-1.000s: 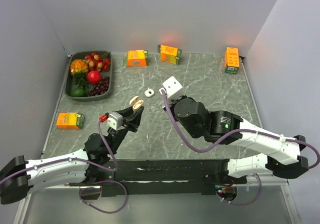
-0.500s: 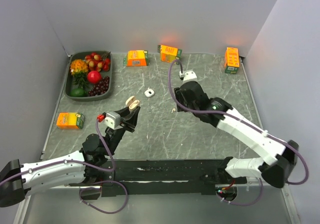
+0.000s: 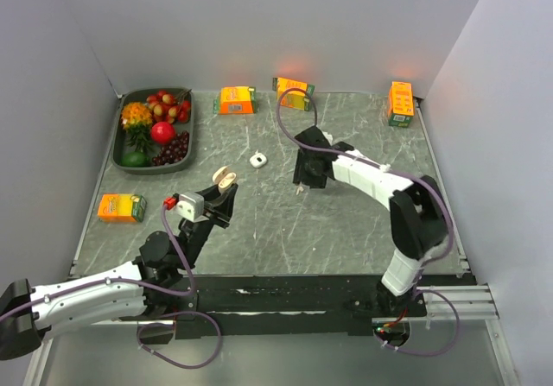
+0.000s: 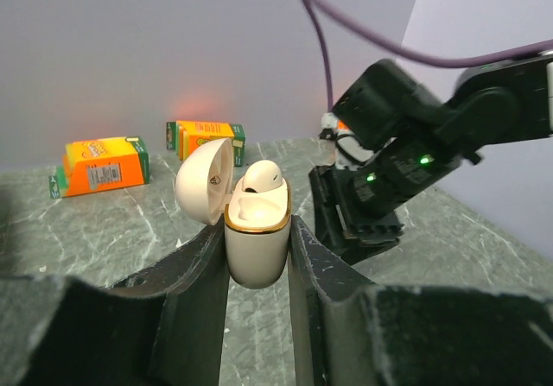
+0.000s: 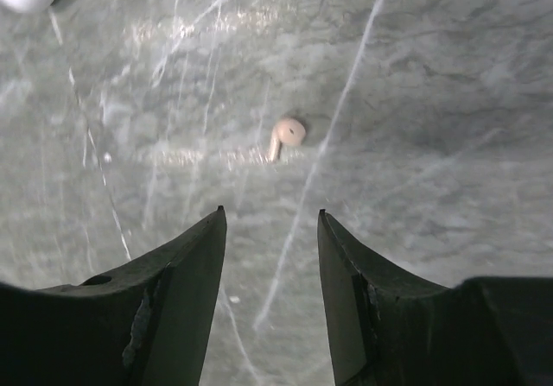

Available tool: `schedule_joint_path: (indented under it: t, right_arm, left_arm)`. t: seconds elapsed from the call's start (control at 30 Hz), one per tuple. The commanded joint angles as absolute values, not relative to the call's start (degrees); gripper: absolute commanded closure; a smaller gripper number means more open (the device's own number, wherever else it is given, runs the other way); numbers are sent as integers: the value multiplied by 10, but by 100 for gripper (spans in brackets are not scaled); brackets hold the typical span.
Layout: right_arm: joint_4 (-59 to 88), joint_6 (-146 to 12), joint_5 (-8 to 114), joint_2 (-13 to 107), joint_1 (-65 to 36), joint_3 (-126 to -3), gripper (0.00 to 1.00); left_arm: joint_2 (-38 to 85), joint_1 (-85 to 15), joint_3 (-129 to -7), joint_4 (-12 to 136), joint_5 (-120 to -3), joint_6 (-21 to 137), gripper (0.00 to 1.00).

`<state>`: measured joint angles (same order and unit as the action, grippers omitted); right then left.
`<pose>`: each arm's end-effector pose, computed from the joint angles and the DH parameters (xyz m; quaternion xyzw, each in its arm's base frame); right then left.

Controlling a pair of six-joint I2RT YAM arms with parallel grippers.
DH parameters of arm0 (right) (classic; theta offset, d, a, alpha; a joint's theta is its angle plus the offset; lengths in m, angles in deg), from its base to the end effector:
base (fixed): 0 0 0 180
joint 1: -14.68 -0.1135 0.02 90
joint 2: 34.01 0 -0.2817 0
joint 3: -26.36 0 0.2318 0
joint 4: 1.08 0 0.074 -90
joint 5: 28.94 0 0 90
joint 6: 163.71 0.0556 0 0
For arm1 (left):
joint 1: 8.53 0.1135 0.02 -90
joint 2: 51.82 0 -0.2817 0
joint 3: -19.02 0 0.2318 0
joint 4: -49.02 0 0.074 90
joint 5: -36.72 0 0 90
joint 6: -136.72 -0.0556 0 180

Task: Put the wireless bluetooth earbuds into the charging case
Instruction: Pick up the earbud from the center of the board.

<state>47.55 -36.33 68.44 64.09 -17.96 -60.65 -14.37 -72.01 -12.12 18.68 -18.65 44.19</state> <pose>0.3005 0.1840 0.2363 0.0566 0.9618 0.0986 0.2491 0.0891 -0.1077 0.3081 0.0737 0.5719 -0.2665 0.7723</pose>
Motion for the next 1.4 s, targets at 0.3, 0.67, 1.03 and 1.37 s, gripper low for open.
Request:
schedule_joint_path:
  t: [0.3, 0.67, 1.03, 1.37]
  right_arm:
    - [478, -299, 721, 778, -170, -709, 43]
    - [471, -323, 727, 797, -163, -700, 46]
    - [463, -327, 718, 804, -160, -690, 55]
    - [459, -318, 711, 788, -161, -670, 58]
  left_arm:
    - [-159, -722, -129, 188, -173, 448, 99]
    - [-149, -722, -128, 182, -174, 452, 99]
    - [-146, -722, -128, 185, -174, 452, 99]
    - [-148, -722, -128, 191, -178, 458, 99]
